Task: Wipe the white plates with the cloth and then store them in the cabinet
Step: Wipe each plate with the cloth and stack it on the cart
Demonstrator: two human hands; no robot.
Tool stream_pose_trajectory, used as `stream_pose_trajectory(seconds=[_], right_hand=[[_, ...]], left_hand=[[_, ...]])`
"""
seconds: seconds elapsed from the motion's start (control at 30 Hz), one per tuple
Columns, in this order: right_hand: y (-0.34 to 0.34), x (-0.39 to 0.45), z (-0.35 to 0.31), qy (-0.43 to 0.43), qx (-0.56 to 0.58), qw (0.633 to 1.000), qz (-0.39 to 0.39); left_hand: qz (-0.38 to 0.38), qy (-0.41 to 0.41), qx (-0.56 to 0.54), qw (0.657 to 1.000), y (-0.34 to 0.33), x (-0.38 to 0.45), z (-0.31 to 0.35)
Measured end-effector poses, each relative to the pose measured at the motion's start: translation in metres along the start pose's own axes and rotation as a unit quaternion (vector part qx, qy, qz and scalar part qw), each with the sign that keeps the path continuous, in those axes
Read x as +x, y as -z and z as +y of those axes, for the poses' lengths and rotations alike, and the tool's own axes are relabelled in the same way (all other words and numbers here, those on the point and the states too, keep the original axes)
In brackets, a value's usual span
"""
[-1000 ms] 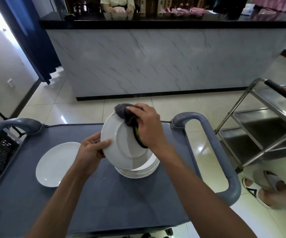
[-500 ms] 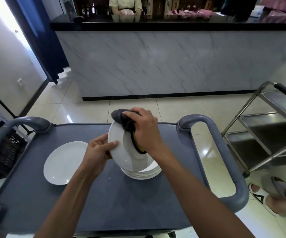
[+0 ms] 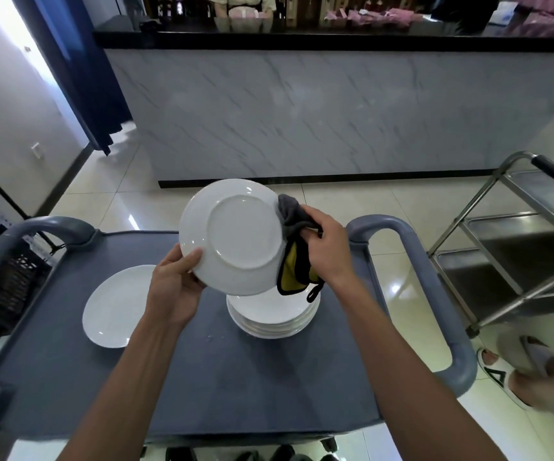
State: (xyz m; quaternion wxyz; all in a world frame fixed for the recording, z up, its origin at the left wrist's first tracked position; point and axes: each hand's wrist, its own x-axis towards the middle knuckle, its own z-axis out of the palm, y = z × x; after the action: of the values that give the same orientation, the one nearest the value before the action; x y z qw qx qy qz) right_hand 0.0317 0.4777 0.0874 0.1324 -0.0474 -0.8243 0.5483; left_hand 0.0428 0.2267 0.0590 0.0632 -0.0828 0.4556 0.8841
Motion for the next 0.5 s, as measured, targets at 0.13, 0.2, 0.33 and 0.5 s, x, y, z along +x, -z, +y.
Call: stream_pose_trajectory(seconds=[0.13, 0.2, 0.33, 0.5], right_hand=[[-0.011, -0.020, 0.004, -0.005, 0.014, 0.998, 0.059], [-0.017, -0.030, 0.005, 0.017, 0.008, 0.997, 0.073], [-0.036, -0.052, 0.004, 0.062, -0.038, 0.995, 0.064], [-0.055, -0.072, 0.003, 0.109, -0.075, 0.990, 0.052]], left_hand=[[0.008, -0.009, -0.017, 1.000, -0.014, 0.004, 0.000], [0.019, -0.013, -0.028, 0.999, -0.021, 0.006, -0.002], [0.046, -0.020, -0.058, 0.997, -0.033, 0.010, -0.005], [0.065, -0.031, -0.057, 0.996, -0.036, 0.014, -0.002]])
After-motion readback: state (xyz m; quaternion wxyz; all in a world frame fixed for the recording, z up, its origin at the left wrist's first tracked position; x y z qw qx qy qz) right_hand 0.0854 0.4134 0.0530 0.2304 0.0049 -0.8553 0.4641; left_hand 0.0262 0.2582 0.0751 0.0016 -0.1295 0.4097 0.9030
